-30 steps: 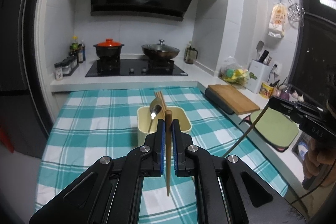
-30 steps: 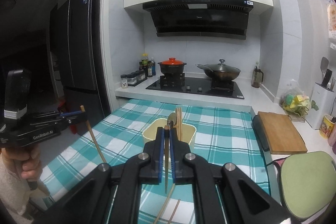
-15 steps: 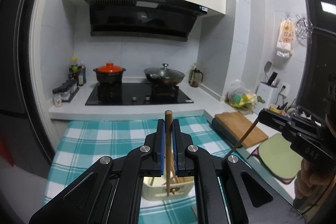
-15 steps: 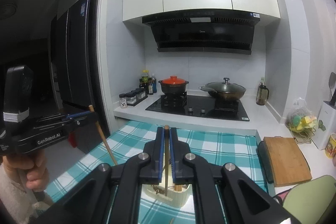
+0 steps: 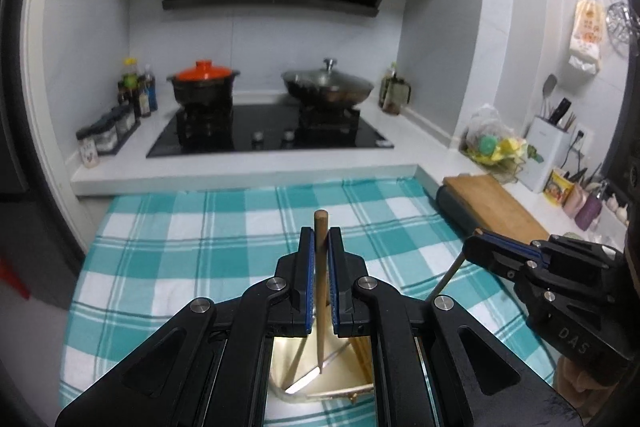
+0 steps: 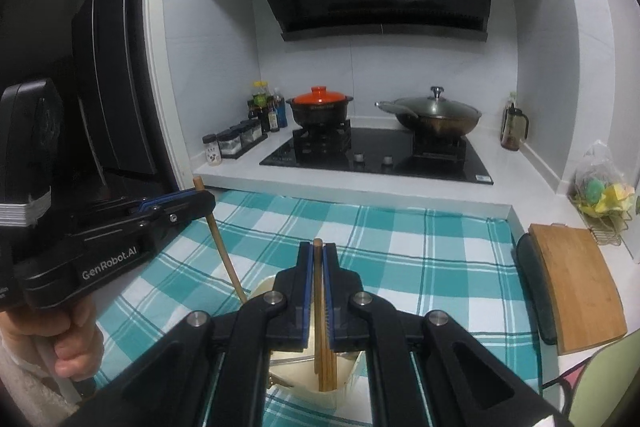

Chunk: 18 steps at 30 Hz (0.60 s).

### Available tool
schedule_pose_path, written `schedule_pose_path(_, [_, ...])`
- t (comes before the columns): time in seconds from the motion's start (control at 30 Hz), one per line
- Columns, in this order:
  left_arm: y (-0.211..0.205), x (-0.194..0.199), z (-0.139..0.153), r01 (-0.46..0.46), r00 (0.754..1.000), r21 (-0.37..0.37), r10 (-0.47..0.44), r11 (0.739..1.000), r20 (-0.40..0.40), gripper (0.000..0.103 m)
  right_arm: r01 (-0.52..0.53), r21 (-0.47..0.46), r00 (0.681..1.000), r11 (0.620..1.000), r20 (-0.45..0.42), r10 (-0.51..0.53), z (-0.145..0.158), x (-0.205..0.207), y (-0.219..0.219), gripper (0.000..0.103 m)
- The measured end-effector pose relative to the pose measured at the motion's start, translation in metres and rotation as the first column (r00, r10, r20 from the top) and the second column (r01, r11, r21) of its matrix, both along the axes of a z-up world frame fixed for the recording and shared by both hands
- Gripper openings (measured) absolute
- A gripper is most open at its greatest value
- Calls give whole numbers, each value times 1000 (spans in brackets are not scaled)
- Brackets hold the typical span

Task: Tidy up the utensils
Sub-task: 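Open the left tool over the box while the right tool releases its chopstick inside, then withdraw both tools from the box back toward the last two chopsticks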

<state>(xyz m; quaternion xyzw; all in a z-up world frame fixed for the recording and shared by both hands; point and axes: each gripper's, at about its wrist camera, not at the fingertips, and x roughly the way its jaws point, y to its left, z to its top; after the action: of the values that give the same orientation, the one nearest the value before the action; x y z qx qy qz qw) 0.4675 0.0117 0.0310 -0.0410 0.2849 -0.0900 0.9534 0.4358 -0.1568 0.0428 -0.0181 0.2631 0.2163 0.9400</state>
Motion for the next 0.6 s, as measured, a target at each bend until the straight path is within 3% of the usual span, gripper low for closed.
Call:
schedule_pose_path(0.17, [-2,34,-41,22,992,8,-20,1000,-123,6,-3,-46,992,999,-125,-3,-39,40,11,6])
schedule_pose_path(0.2, [-2,38,-48,22,989,14,-20,1000,-143,12,11,-77,991,997,-132,-21,-44,44,14,7])
schedule_pose_path(0.23, [-1,41,-53,21,988,15,-18,1000,-155,26,28,-107,991,994,-124,-41,-49,46,16,8])
schedule_pose_path(0.27, [1,42,-56,13,987,13,-11,1000,-158,34,33,-121,993,992,-112,-47,-52,47,18,9])
schedule_pose_path(0.33, [4,43,-58,-3,988,3,4,1000,-153,53,42,-120,994,992,-92,-53,-54,46,17,24])
schedule_pose_path(0.43, [7,46,-60,-7,987,-9,6,1000,-158,59,74,-121,996,990,-41,-80,-51,41,13,39])
schedule_pose_path(0.6, [7,37,-56,-3,989,-4,2,1000,-149,66,98,-150,995,984,24,-96,-43,31,12,41])
